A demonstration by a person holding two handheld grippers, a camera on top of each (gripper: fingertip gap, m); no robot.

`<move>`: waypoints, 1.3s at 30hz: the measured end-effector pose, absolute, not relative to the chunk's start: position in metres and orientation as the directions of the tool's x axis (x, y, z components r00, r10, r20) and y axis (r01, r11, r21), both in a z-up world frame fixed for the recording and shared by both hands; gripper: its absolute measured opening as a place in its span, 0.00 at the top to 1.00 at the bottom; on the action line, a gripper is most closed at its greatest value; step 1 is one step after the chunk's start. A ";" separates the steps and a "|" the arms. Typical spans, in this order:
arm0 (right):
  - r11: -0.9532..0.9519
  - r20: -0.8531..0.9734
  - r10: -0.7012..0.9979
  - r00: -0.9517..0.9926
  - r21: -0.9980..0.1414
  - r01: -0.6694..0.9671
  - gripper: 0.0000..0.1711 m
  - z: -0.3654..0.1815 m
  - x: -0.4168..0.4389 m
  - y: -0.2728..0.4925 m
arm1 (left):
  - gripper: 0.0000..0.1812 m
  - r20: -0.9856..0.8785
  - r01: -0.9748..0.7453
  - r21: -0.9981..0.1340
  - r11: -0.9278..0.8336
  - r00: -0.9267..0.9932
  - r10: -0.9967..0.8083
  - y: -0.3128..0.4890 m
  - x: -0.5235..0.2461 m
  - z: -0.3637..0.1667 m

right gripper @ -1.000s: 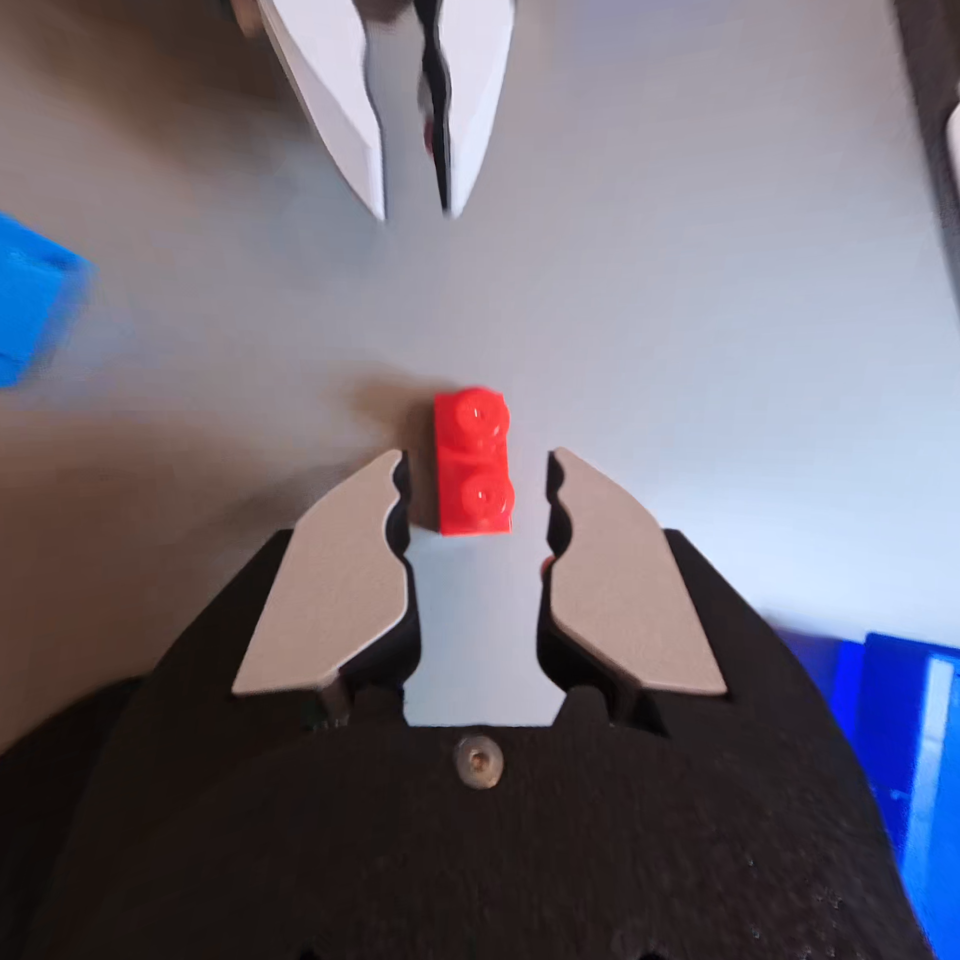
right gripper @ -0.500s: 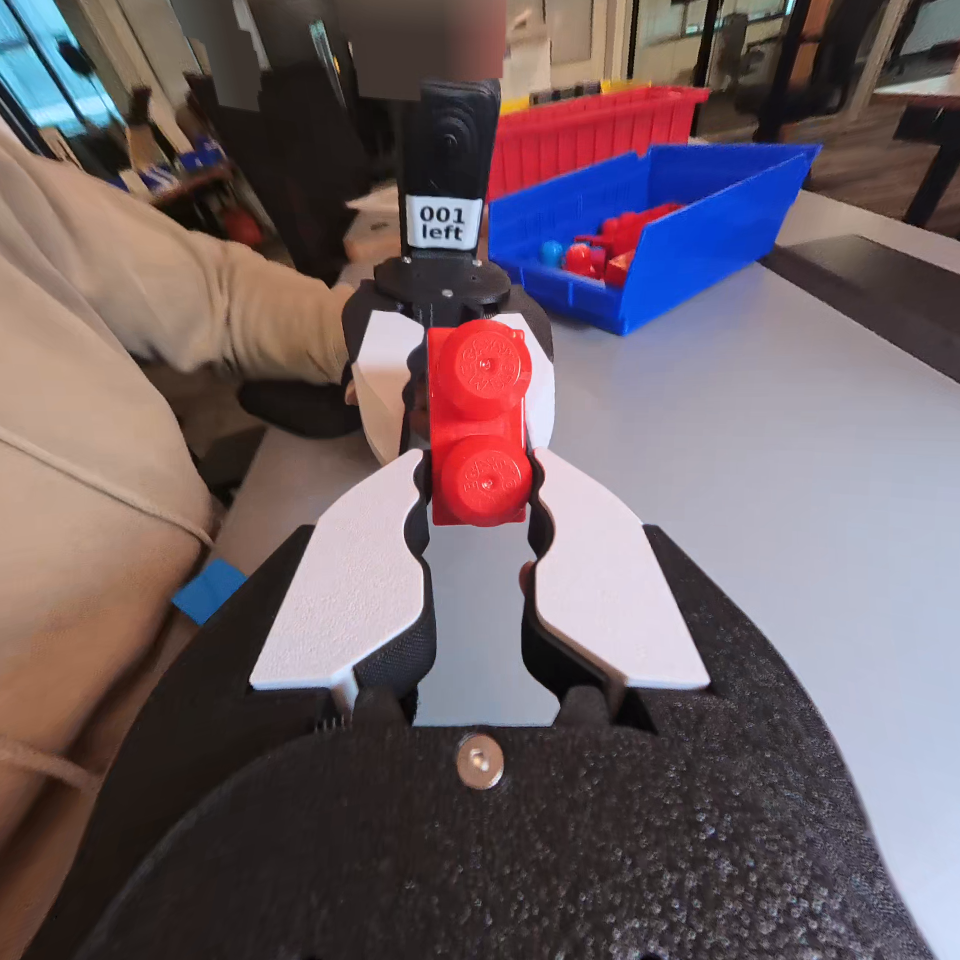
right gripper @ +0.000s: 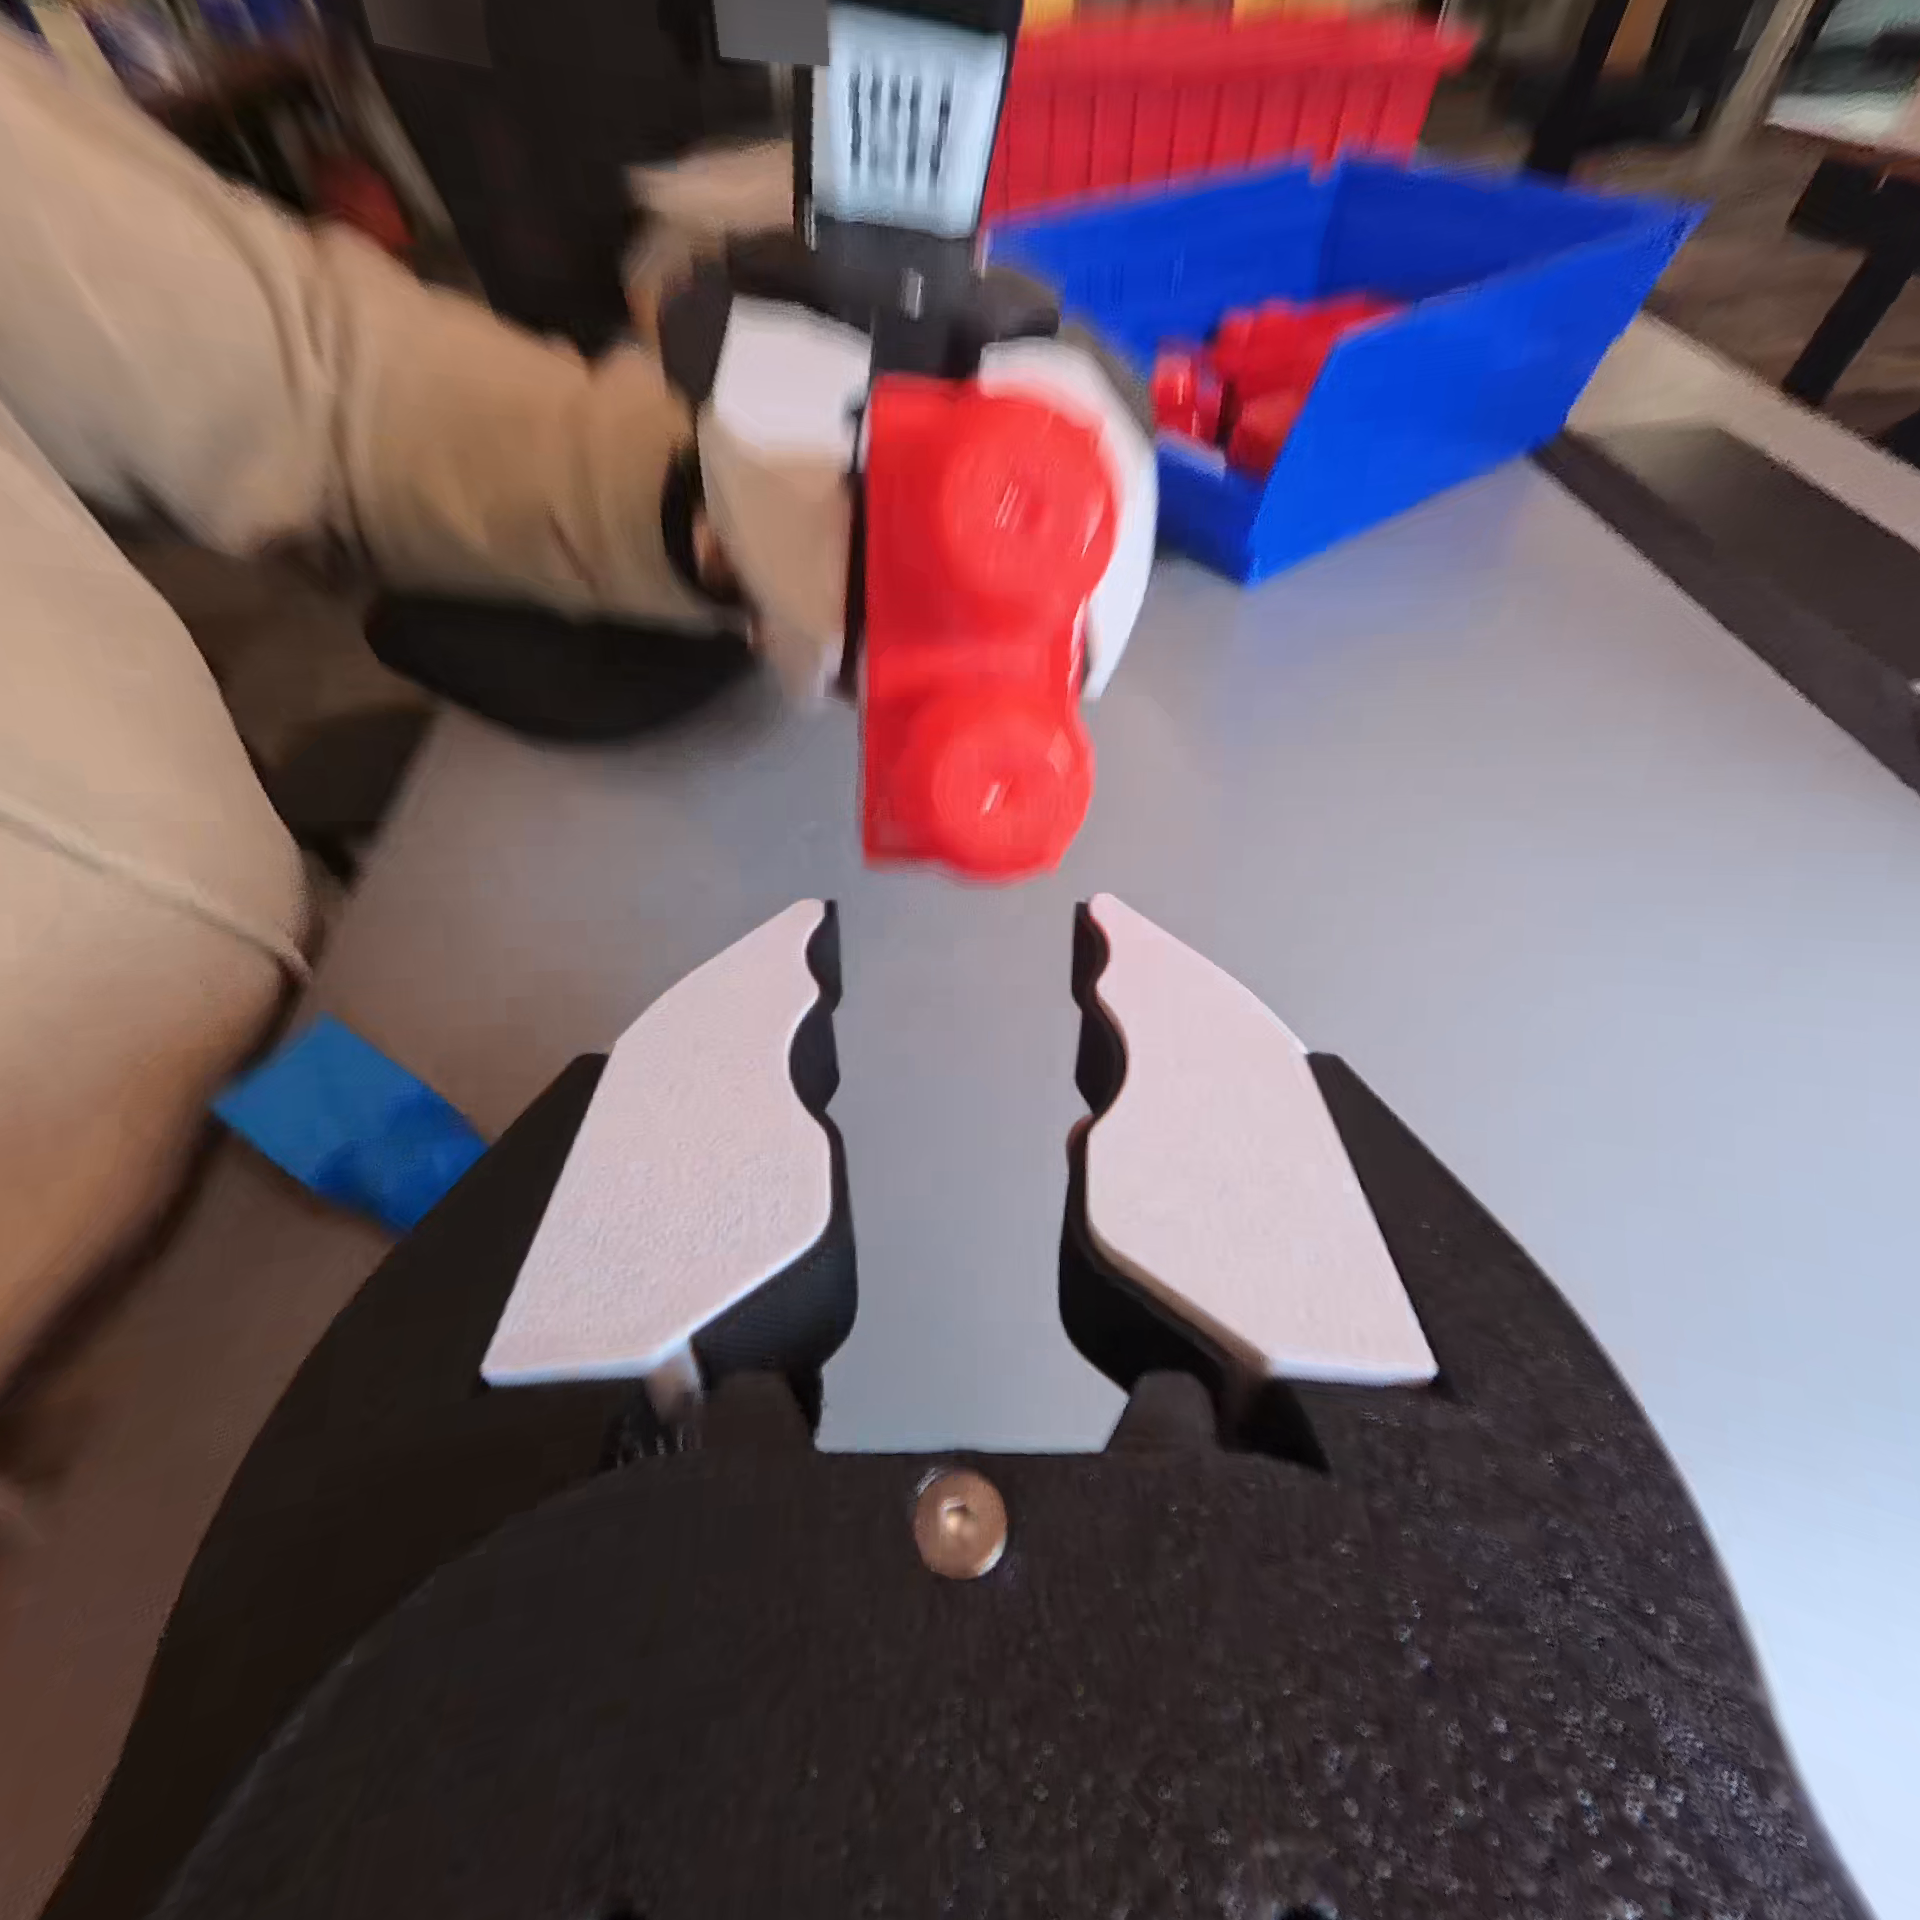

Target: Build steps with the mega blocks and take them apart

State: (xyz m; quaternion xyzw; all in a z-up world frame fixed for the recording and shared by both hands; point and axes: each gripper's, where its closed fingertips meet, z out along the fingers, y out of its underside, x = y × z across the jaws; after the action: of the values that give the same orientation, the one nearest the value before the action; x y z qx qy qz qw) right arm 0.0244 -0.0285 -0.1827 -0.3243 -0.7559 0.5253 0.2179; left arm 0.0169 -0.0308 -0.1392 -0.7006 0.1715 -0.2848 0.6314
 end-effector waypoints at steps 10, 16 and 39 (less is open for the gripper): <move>0.721 -0.044 0.238 -0.970 -0.661 0.207 0.64 -0.242 0.124 -0.106 | 0.81 0.088 -0.074 -0.952 -0.296 0.862 -0.499 -0.026 -0.023 -0.189; 0.763 0.004 0.149 -0.989 -0.636 0.112 0.79 -0.264 0.130 -0.133 | 0.81 0.111 -0.060 -0.951 -0.302 0.849 -0.517 -0.029 -0.015 -0.189; 0.559 0.225 0.753 -0.619 -0.716 0.419 0.80 -0.213 0.029 -0.005 | 0.81 -0.203 -0.456 -0.794 -0.401 0.822 -0.532 -0.029 0.012 -0.227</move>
State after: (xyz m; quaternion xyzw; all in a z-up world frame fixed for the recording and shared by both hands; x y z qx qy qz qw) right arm 0.0286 -0.0048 -0.2132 -0.3477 -0.8424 0.3159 0.2640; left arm 0.0124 -0.0289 -0.2269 -0.8360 0.2953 -0.0411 0.4606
